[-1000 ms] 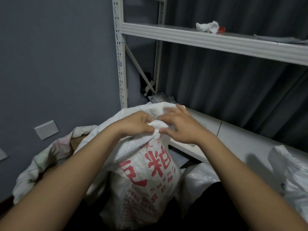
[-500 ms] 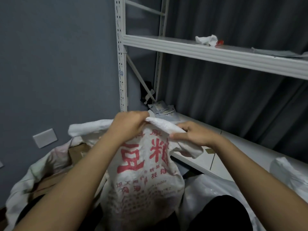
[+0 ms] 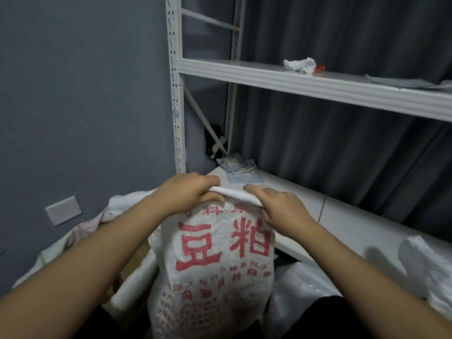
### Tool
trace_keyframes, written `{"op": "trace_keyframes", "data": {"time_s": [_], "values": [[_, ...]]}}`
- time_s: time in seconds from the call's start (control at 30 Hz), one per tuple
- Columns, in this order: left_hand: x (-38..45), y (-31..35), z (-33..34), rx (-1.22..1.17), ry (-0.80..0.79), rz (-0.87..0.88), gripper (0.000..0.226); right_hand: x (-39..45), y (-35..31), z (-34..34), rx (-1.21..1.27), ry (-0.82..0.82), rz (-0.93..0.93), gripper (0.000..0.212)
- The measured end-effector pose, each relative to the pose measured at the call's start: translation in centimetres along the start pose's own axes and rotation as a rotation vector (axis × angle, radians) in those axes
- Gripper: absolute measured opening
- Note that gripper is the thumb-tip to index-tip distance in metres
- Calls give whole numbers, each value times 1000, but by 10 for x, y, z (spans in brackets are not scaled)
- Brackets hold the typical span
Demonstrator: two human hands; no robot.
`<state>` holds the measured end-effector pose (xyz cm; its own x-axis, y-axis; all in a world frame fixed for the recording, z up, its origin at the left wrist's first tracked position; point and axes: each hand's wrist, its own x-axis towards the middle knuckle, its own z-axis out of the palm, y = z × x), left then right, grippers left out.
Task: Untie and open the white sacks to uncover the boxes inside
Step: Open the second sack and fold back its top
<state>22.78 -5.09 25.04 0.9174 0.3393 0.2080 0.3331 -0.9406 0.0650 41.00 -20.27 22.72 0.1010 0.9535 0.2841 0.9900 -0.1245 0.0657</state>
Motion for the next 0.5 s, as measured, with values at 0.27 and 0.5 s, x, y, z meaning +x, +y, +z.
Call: {"op": "trace_keyframes", "data": {"time_s": [0.27,0.5], "values": [[1,-4,19,332,317,360,32,0,-7,5,229,-118,-124,44],[-4,1,22,150,-181,81,53,-17,-4,22,147,-81,-95,61]]}}
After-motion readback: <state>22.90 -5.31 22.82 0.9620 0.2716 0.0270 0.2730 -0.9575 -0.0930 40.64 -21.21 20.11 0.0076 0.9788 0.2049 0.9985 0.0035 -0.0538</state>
